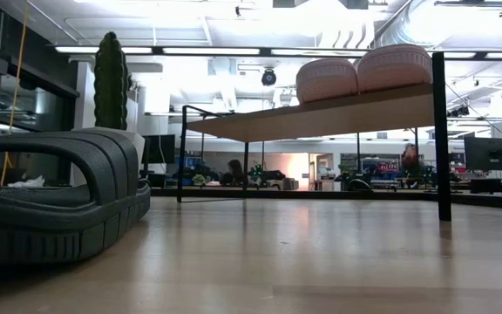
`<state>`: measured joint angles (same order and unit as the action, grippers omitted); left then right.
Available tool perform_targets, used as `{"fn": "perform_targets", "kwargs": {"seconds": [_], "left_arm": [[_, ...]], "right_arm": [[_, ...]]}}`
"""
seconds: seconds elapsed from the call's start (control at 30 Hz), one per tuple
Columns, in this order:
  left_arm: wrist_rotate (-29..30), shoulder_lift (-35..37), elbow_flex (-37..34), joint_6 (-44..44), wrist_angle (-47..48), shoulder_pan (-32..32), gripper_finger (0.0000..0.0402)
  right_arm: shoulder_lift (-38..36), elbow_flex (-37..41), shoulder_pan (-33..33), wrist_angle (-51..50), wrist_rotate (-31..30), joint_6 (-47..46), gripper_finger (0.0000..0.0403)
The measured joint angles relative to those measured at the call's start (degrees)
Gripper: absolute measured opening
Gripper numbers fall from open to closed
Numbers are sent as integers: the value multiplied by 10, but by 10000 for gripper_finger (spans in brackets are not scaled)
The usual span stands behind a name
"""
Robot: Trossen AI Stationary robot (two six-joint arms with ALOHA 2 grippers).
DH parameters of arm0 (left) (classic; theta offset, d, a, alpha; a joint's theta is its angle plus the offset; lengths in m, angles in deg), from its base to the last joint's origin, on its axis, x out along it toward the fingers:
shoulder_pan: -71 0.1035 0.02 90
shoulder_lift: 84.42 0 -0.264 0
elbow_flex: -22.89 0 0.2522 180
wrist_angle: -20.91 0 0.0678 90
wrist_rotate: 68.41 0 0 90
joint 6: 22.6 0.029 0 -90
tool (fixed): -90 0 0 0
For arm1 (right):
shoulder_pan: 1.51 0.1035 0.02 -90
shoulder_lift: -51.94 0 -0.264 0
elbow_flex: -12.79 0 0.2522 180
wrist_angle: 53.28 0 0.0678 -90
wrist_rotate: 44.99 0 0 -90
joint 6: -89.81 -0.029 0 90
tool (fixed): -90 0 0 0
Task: Pick and place slides into the shelf
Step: Put the right black slipper on the shelf
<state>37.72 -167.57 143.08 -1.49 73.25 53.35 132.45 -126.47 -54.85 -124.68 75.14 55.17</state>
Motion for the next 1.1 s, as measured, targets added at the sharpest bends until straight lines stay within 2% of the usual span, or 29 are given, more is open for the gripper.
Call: {"fn": "perform_targets", "kwargs": {"seconds": [0.2,0.43,0.63,0.73,0.93,1.1], "left_arm": [[1,0,0,-4,0,0,172],[16,0,0,-4,0,0,172],[16,0,0,-4,0,0,172],[16,0,0,-4,0,0,172],[16,0,0,-4,2,0,172],[16,0,0,-4,2,0,172]], "right_arm": [[41,0,-35,-3,68,-8,25],[45,0,-31,48,81,-43,26],[41,0,-26,47,98,-52,89],[43,0,-11,23,92,-31,101],[43,0,15,22,85,-17,96],[44,0,37,21,80,-13,53]]}}
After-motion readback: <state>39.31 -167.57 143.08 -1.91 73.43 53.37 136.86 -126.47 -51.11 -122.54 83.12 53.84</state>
